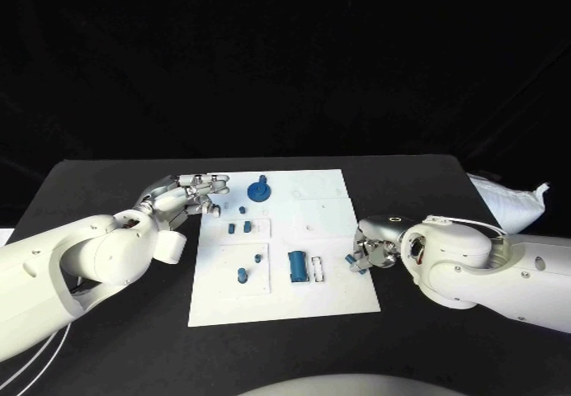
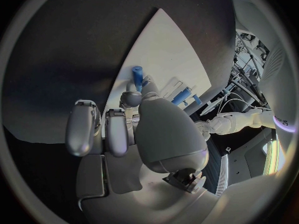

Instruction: Assemble the parts on the task board

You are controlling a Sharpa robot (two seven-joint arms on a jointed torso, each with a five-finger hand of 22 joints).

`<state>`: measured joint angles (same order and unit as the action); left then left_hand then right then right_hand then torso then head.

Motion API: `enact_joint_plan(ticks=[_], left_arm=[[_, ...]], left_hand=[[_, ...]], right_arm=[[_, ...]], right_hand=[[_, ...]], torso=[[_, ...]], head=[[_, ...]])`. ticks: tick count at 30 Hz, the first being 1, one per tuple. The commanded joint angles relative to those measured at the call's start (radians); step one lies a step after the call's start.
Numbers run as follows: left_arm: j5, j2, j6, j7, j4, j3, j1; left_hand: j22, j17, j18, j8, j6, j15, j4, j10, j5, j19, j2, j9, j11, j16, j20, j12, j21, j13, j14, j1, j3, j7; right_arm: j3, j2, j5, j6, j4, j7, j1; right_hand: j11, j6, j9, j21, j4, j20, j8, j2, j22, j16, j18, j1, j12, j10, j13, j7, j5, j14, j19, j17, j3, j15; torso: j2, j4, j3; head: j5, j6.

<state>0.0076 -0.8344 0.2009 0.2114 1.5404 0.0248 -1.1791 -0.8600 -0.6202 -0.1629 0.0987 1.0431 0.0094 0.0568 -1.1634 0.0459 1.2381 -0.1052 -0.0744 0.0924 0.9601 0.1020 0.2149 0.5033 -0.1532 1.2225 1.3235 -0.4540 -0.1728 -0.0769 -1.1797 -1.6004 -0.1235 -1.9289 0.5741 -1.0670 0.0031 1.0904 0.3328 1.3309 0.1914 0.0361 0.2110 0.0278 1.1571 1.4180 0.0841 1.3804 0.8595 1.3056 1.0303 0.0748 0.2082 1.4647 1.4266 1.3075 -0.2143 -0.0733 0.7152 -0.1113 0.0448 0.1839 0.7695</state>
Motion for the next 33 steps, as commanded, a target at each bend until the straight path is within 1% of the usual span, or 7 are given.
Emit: enact_joint_plan(ticks=[1, 5, 9, 16, 21, 30, 33], left_arm=[[-0.004, 0.000, -0.022, 0.003, 0.002, -0.001, 0.000], [-0.004, -0.001, -0.022, 0.003, 0.003, -0.001, 0.000], [-0.004, -0.002, -0.022, 0.003, 0.004, -0.001, 0.000], [-0.004, -0.003, -0.023, 0.003, 0.006, -0.001, 0.000], [-0.004, -0.003, -0.023, 0.002, 0.006, -0.001, 0.000], [-0.004, -0.003, -0.026, -0.001, 0.006, -0.001, 0.000], [-0.001, -0.002, -0.028, -0.003, 0.006, -0.001, 0.000]], left_hand=[[0.001, 0.001, -0.018, 0.004, -0.008, 0.000, 0.003, 0.009, 0.004, 0.002, 0.010, 0.001, 0.001, -0.003, 0.005, 0.007, -0.005, -0.001, -0.005, 0.003, 0.003, -0.002], [0.001, 0.001, -0.018, 0.004, -0.008, 0.000, 0.003, 0.009, 0.004, 0.002, 0.010, 0.001, 0.001, -0.003, 0.005, 0.007, -0.005, -0.001, -0.005, 0.003, 0.003, -0.002], [0.002, 0.003, -0.018, 0.005, -0.008, 0.000, 0.003, 0.009, 0.004, 0.002, 0.010, 0.001, 0.001, -0.004, 0.005, 0.007, -0.005, -0.001, -0.006, 0.004, 0.003, -0.002], [0.002, 0.003, -0.018, 0.005, -0.008, 0.000, 0.003, 0.009, 0.004, 0.002, 0.010, 0.001, 0.001, -0.004, 0.005, 0.007, -0.005, -0.001, -0.006, 0.004, 0.003, -0.002], [0.002, 0.003, -0.018, 0.005, -0.008, 0.000, 0.003, 0.009, 0.004, 0.002, 0.010, 0.001, 0.001, -0.004, 0.005, 0.007, -0.005, -0.001, -0.006, 0.004, 0.003, -0.002], [0.002, 0.003, -0.019, 0.005, -0.008, 0.000, 0.004, 0.010, 0.004, 0.002, 0.010, 0.001, 0.001, -0.004, 0.005, 0.009, -0.006, -0.002, -0.007, 0.005, 0.002, -0.001], [0.002, 0.005, -0.019, 0.006, -0.008, 0.000, 0.004, 0.011, 0.004, 0.002, 0.011, 0.001, 0.001, -0.004, 0.005, 0.009, -0.006, -0.002, -0.007, 0.004, 0.002, -0.001]], right_arm=[[-0.007, 0.018, -0.083, 0.055, 0.009, 0.012, 0.018], [-0.007, 0.041, -0.107, 0.061, 0.018, 0.013, 0.030], [-0.007, 0.049, -0.116, 0.071, 0.022, 0.013, 0.034], [-0.007, 0.052, -0.115, 0.081, 0.024, 0.015, 0.037], [-0.007, 0.051, -0.109, 0.037, 0.019, 0.012, 0.037], [-0.006, 0.044, -0.046, -0.083, -0.001, 0.007, 0.036], [-0.006, 0.041, -0.017, -0.144, -0.013, -0.010, 0.034]], right_hand=[[-0.009, 0.004, -0.005, -0.001, -0.023, -0.004, -0.008, 0.009, 0.003, -0.004, -0.002, 0.039, -0.004, -0.001, -0.003, 0.000, -0.045, 0.063, -0.003, 0.038, 0.014, -0.002], [-0.011, 0.007, -0.004, -0.001, -0.054, -0.006, -0.011, 0.037, 0.005, -0.003, -0.002, 0.093, -0.009, 0.000, -0.007, -0.003, -0.114, 0.063, -0.002, 0.040, 0.053, -0.004], [-0.014, 0.010, -0.005, 0.000, -0.073, -0.008, -0.015, 0.046, 0.007, -0.003, -0.003, 0.123, -0.013, -0.003, -0.009, -0.005, -0.101, 0.064, -0.001, 0.041, 0.080, -0.006], [-0.017, 0.014, -0.010, -0.001, -0.075, -0.011, -0.027, 0.041, 0.007, -0.005, -0.002, 0.124, -0.032, -0.006, -0.021, -0.005, 0.062, 0.063, -0.001, 0.042, 0.135, -0.007], [-0.017, 0.020, -0.011, 0.004, -0.065, -0.011, -0.035, 0.017, 0.016, -0.001, -0.004, 0.110, -0.033, 0.003, -0.020, -0.007, 0.174, 0.065, 0.003, 0.049, 0.199, -0.008], [-0.013, 0.019, -0.015, 0.007, -0.014, -0.011, -0.057, -0.033, 0.023, 0.004, -0.006, 0.042, -0.035, 0.015, -0.017, -0.004, 0.212, 0.067, 0.005, 0.059, 0.323, -0.005], [-0.009, 0.013, -0.019, 0.007, 0.037, -0.007, -0.069, -0.038, 0.023, 0.005, -0.006, -0.020, -0.032, 0.021, -0.014, 0.001, 0.162, 0.067, 0.005, 0.061, 0.339, -0.001]], torso=[[0.000, -0.0018, 0.0002], [0.000, -0.0010, 0.0003], [0.000, -0.0001, 0.0009], [0.000, 0.0012, 0.0008], [-0.001, -0.0001, 0.0000], [0.000, 0.0001, -0.0004], [-0.001, 0.0010, 0.0005]], head=[[-0.002, 0.002], [-0.002, 0.005], [-0.003, 0.005], [-0.002, 0.006], [-0.002, 0.006], [-0.007, 0.008], [-0.006, 0.007]])
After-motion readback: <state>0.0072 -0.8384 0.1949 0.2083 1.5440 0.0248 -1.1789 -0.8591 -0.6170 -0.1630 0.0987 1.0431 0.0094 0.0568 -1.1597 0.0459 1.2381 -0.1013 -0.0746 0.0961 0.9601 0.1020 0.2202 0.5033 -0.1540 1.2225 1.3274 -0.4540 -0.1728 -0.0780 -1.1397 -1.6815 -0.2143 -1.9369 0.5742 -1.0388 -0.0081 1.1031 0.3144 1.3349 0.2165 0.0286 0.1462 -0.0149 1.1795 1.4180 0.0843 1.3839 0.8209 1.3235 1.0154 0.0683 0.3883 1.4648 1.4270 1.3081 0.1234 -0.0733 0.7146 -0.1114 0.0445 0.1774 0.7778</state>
